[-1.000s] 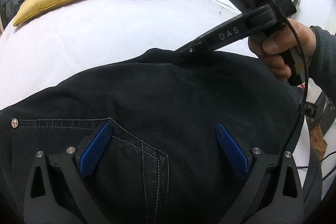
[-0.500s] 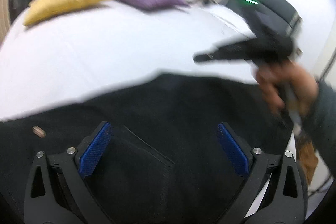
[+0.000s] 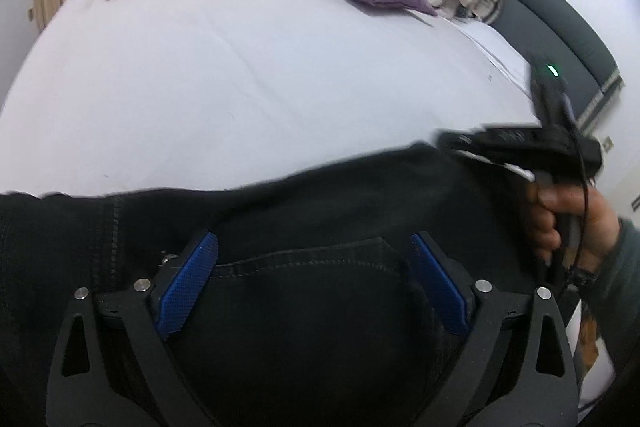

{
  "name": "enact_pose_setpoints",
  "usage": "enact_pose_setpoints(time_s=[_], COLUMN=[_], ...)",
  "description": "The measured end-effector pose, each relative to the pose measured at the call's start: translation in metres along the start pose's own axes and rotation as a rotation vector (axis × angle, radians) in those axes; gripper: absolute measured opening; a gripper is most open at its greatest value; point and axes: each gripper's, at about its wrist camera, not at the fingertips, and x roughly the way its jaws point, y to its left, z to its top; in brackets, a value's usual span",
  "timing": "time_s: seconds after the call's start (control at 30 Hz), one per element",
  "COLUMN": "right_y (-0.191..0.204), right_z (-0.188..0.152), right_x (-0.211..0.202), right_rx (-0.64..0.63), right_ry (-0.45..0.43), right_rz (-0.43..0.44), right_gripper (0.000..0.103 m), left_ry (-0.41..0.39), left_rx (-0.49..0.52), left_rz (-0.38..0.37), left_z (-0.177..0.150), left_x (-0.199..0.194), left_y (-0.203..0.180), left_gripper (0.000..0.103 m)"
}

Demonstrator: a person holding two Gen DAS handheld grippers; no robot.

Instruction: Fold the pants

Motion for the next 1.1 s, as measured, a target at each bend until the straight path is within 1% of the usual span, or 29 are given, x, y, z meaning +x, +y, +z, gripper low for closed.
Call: enact_pose_setpoints(time_s=[0.03, 0.07, 0.1, 0.13, 0.17, 0.2, 0.23, 0.27, 0.33, 0.37, 0.4, 0.43, 0.47, 0.5, 0.57, 0.6, 0.63, 0.67, 0.7, 0.73, 0.77, 0.8, 0.83, 0.87, 0.9, 0.93, 1.0, 1.07, 1.1], right_y=[-0.001, 0.0, 0.0, 0.004, 0.011, 0.018, 0.019, 0.015, -0.016, -0.045, -0.071, -0.087, -0.105, -0.121, -0.141, -0.146, -0.143, -0.139, -0.127, -0.117, -0.103, -0.095, -0.098, -0.11, -0.13, -0.155, -0.189, -0.203, -0.205], right_z=[-0.004, -0.009, -0.015, -0.025, -0.037, -0.049, -0.059, -0.063, -0.074, -0.078, -0.081, -0.086, -0.09, -0.09, -0.1, -0.109, -0.117, -0.126, -0.138, -0.146, -0.154, -0.166, -0.175, -0.186, -0.2, -0.211, -0.226, -0.224, -0.225], right_x=[-0.016, -0.029, -0.045, -0.059, -0.065, -0.064, -0.063, -0.061, -0.054, -0.057, -0.065, -0.072, -0.084, -0.097, -0.128, -0.149, -0.162, -0.174, -0.183, -0.183, -0.177, -0.166, -0.154, -0.144, -0.143, -0.151, -0.168, -0.186, -0.2], right_rx=[-0.005, -0.015, -0.013, -0.019, -0.033, -0.039, -0.037, -0.037, -0.009, 0.065, 0.131, 0.173, 0.212, 0.248, 0.292, 0.318, 0.336, 0.342, 0.308, 0.26, 0.202, 0.135, 0.125, 0.158, 0.214, 0.293, 0.428, 0.467, 0.482], right_ry=[-0.019, -0.037, -0.052, -0.063, -0.062, -0.051, -0.031, -0.005, 0.021, 0.005, -0.029, -0.066, -0.098, -0.127, -0.151, -0.163, -0.185, -0.216, -0.23, -0.22, -0.194, -0.142, -0.094, -0.052, -0.062, -0.098, -0.174, -0.229, -0.246], right_rz=[-0.043, -0.023, 0.044, 0.114, 0.154, 0.181, 0.199, 0.195, 0.081, 0.097, 0.093, 0.051, -0.005, -0.056, -0.232, -0.258, -0.192, -0.056, 0.085, 0.132, 0.147, 0.136, 0.108, 0.068, 0.086, 0.092, 0.078, -0.074, -0.156], right_gripper=[0.005, 0.006, 0.006, 0.007, 0.011, 0.012, 0.012, 0.012, 0.011, 0.0, 0.0, 0.0, 0.0, 0.0, 0.001, 0.006, 0.006, 0.007, 0.023, 0.033, 0.051, 0.055, 0.055, 0.047, 0.011, 0.0, 0.0, 0.0, 0.007], left_ry=[-0.026, -0.051, -0.051, -0.031, 0.01, 0.071, 0.145, 0.147, 0.127, 0.115, 0.104, 0.101, 0.093, 0.082, 0.036, 0.022, 0.011, 0.014, 0.03, 0.052, 0.076, 0.093, 0.095, 0.067, 0.059, 0.063, 0.067, 0.046, 0.021], left_rx=[0.005, 0.024, 0.043, 0.061, 0.076, 0.088, 0.11, 0.145, 0.162, 0.145, 0.129, 0.11, 0.085, 0.08, 0.073, 0.067, 0.067, 0.092, 0.124, 0.166, 0.212, 0.214, 0.194, 0.194, 0.2, 0.216, 0.223, 0.198, 0.178], left_rz=[-0.019, -0.037, -0.051, -0.073, -0.112, -0.141, -0.123, -0.086, -0.071, -0.07, -0.059, -0.052, -0.042, -0.001, 0.093, 0.065, 0.027, -0.009, -0.029, -0.037, -0.016, 0.008, 0.009, -0.007, 0.002, 0.028, 0.051, 0.066, 0.077], left_z=[0.006, 0.013, 0.017, 0.021, 0.023, 0.025, 0.02, 0.014, 0.013, 0.016, 0.017, 0.016, 0.017, 0.018, 0.017, 0.014, 0.008, -0.006, -0.021, -0.031, -0.048, -0.058, -0.067, -0.073, -0.075, -0.076, -0.078, -0.082, -0.082], left_x=[-0.007, -0.016, -0.014, -0.008, 0.003, 0.02, 0.043, 0.052, 0.055, 0.051, 0.049, 0.046, 0.04, 0.032, 0.005, -0.008, -0.021, -0.033, -0.044, -0.042, -0.035, -0.027, -0.021, -0.024, -0.028, -0.033, -0.042, -0.062, -0.064], left_y=[-0.004, -0.01, -0.018, -0.025, -0.032, -0.036, -0.039, -0.042, -0.042, -0.04, -0.035, -0.031, -0.024, -0.021, -0.021, -0.023, -0.028, -0.042, -0.046, -0.058, -0.066, -0.063, -0.055, -0.053, -0.052, -0.054, -0.052, -0.042, -0.033], left_gripper=[0.095, 0.096, 0.096, 0.095, 0.095, 0.095, 0.095, 0.095, 0.095, 0.095, 0.095, 0.091, 0.081, 0.077, 0.076, 0.076, 0.077, 0.077, 0.077, 0.077, 0.077, 0.077, 0.076, 0.076, 0.076, 0.077, 0.077, 0.077, 0.077])
